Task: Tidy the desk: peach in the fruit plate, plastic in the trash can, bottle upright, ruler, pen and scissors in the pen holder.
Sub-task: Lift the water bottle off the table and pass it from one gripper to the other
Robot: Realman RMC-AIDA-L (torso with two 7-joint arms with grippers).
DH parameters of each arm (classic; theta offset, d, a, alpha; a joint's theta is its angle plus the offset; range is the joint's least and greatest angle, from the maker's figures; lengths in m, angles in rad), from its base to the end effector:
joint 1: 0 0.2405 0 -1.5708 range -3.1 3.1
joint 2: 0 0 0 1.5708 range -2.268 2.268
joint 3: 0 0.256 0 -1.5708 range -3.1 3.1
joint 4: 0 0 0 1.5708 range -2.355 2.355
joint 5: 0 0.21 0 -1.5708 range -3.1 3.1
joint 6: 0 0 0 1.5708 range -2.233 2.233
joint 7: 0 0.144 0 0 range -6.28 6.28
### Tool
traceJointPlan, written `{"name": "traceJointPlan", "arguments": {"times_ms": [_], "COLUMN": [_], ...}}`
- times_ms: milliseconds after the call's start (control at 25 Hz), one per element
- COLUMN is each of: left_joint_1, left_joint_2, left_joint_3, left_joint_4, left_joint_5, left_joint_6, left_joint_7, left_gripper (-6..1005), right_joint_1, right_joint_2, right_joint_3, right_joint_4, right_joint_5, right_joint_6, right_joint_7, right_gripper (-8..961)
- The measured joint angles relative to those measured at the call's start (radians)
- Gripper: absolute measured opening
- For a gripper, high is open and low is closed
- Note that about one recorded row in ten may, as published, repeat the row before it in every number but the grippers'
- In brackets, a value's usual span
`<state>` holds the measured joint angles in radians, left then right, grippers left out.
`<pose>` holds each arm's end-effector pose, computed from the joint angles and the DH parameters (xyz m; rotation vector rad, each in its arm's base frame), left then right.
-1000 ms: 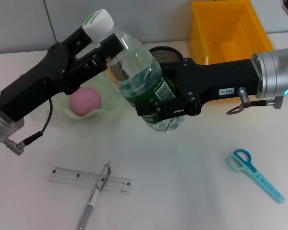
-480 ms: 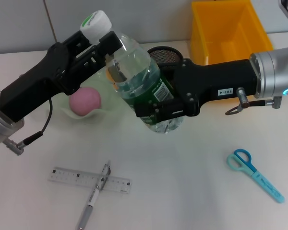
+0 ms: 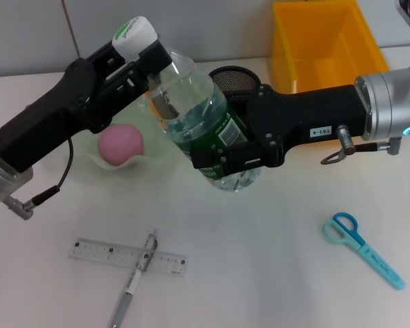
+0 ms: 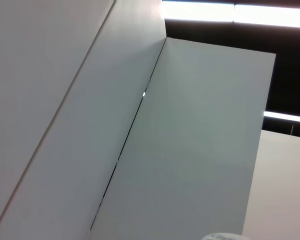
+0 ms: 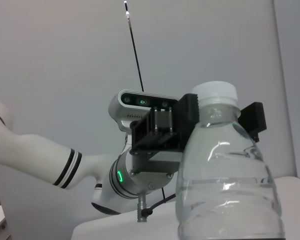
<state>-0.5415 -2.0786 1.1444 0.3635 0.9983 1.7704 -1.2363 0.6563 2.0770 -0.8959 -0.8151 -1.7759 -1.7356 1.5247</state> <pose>-0.1877 0.3146 0.0015 -2.3883 -0.5259 -1.7436 0.1584 0.3458 0.0125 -2.9689 0.2829 0.9481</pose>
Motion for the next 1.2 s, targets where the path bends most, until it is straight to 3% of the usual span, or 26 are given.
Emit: {"name": "traceJointPlan", "arguments": {"times_ms": [160,440,1200], "left_joint_1": [0.0,0.0,0.0], "left_joint_2": [0.0,0.0,0.0], "left_joint_3": [-0.001,0.0,-0.005], "left_joint_4": [0.0,0.0,-0.011], "left_joint_5": [-0.002,-0.003,-0.005], "left_joint_6": [0.001,0.002,0.012], "left_joint_7": [0.0,-0.008,-0.01], "left_gripper": [584,463,436], "right_joint_1": [0.0,-0.003,-0.006], "right_joint_2": [0.0,0.0,0.0], "right_joint_3": [0.0,0.0,-0.003], "right_joint_4": [0.0,-0.001,-0.01], "right_joint_5": [0.004,0.01,0.011], "right_joint_6": [-0.001,-0.001,0.001], "right_joint_7": [0.0,0.0,-0.002], "right_gripper": [774,775,774]}}
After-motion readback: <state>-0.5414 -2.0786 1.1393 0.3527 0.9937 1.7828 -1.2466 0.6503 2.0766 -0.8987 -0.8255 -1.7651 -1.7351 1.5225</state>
